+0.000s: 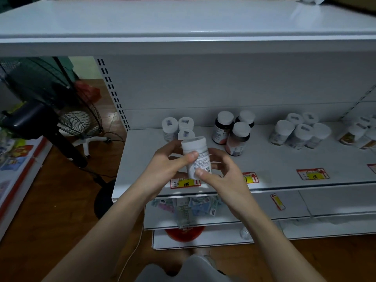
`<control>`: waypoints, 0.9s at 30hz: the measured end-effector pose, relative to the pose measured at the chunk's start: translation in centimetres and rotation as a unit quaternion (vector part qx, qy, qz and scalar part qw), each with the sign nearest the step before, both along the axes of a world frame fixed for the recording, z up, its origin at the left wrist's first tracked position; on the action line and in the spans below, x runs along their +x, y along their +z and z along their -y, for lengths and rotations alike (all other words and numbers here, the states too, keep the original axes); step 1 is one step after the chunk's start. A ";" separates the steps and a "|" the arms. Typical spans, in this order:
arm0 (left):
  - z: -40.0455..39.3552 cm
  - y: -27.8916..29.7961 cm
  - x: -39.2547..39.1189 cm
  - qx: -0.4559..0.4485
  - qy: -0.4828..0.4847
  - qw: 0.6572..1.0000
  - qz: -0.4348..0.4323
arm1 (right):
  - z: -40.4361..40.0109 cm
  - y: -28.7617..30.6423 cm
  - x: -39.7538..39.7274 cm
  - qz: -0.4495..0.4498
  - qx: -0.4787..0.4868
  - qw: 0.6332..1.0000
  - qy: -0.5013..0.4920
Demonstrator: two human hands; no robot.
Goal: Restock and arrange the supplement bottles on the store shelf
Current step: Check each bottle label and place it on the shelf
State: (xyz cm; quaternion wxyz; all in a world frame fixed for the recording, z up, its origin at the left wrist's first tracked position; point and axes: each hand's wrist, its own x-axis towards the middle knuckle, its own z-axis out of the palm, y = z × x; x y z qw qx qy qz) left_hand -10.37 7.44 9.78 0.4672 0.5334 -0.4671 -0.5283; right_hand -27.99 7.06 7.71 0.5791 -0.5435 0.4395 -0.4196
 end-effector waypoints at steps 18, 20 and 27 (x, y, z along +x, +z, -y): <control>1.7 -0.2 -2.4 0.033 0.007 0.999 -0.027 | 1.5 1.0 -2.7 -0.016 -0.016 1.000 0.019; 1.8 -0.2 -2.8 0.033 0.015 0.999 -0.021 | 1.6 0.9 -2.8 -0.026 -0.022 0.999 0.020; 1.7 -0.1 -2.5 0.039 0.018 0.999 -0.019 | 1.8 1.2 -2.9 -0.063 -0.047 0.997 0.027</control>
